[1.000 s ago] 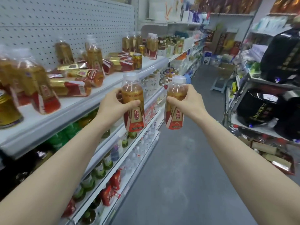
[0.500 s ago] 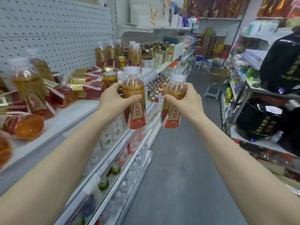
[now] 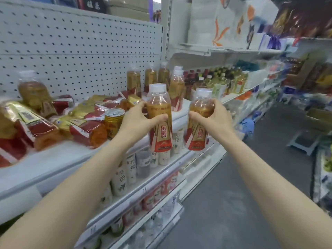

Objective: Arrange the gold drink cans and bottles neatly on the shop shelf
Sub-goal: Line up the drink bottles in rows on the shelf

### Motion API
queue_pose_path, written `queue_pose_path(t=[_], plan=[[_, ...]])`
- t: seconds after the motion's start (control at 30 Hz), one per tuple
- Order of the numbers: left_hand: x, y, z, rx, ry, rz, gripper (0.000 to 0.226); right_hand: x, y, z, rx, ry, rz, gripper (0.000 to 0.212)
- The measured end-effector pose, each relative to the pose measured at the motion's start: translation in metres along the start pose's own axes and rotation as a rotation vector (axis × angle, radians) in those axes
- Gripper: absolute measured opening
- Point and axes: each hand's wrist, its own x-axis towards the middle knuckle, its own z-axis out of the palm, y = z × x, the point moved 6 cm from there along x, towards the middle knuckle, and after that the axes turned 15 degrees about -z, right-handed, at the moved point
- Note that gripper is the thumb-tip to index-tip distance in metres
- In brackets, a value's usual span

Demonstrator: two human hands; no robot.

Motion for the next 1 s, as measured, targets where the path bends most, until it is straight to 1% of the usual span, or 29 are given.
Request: queue_pose_path(t=[0.13,0.3,0.47,0.53,0.67,0.77,0.9,1.0], plan=[[0.039,0.007,-0.013,0.035,0.113,-0.016,0.063,0.053,0.005,0.032,0.05,-0.049,-0.105,0.07],[0.077,0.005,-0.03,0.045,0.216,-0.048,0.061,0.105,-0.006,0.062,0.095,-0.078,-0.202,0.06],[0.103,-0.003,-0.043,0.085,0.267,-0.071,0.062,0.148,-0.015,0.089,0.089,-0.078,-0.271,0.058],[0.112,-0.006,-0.045,0.103,0.275,-0.086,0.062,0.164,-0.016,0.102,0.122,-0.096,-0.292,0.055],[0.128,-0.011,-0.048,0.146,0.29,-0.142,0.053,0.199,-0.016,0.136,0.128,-0.138,-0.337,0.055],[0.135,-0.015,-0.054,0.194,0.326,-0.194,0.051,0.221,-0.014,0.167,0.11,-0.203,-0.335,0.06],[0.139,-0.021,-0.059,0.221,0.354,-0.261,0.056,0.234,0.001,0.207,0.095,-0.292,-0.31,0.067],[0.14,-0.025,-0.058,0.238,0.377,-0.293,0.053,0.241,0.011,0.225,0.141,-0.318,-0.274,0.069]])
